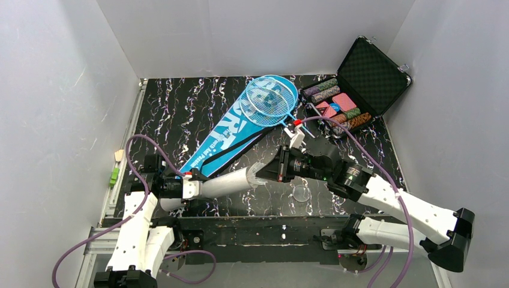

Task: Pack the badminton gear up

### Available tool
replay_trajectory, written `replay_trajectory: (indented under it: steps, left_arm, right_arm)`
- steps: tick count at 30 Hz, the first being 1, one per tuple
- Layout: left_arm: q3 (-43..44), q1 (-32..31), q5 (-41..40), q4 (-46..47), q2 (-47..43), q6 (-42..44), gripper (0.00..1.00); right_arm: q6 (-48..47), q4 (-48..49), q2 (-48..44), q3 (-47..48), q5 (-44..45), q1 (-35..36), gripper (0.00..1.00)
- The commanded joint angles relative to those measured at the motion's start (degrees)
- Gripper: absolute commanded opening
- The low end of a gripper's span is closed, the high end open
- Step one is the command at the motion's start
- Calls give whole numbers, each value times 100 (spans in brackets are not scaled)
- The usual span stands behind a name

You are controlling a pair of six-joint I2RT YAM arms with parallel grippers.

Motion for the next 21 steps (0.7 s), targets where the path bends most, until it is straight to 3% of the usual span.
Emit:
replay_trajectory:
  steps: [1, 3, 5, 7, 17, 21]
  left_arm:
    - [233, -3, 432, -20, -53, -3, 5]
    - [245, -3, 443, -31, -49, 0, 5]
    - [253, 1, 441, -48, -49, 0, 5]
    - [258, -7, 445, -64, -56, 3, 5]
    - [248, -10, 476, -113, -89, 4, 5]
    - [266, -3, 489, -117, -93, 5, 5]
  right_arm:
    - [-170, -145, 169, 419, -80, 129, 18]
    - [-280, -447, 304, 562, -96, 163, 39]
    - [-377, -676, 351, 674, -22, 202, 51]
    - [-439, -753, 290, 703, 68, 205, 57]
    - [-841, -1674, 226, 914, 465, 205, 61]
    - [-817, -1492, 270, 778, 348, 216, 61]
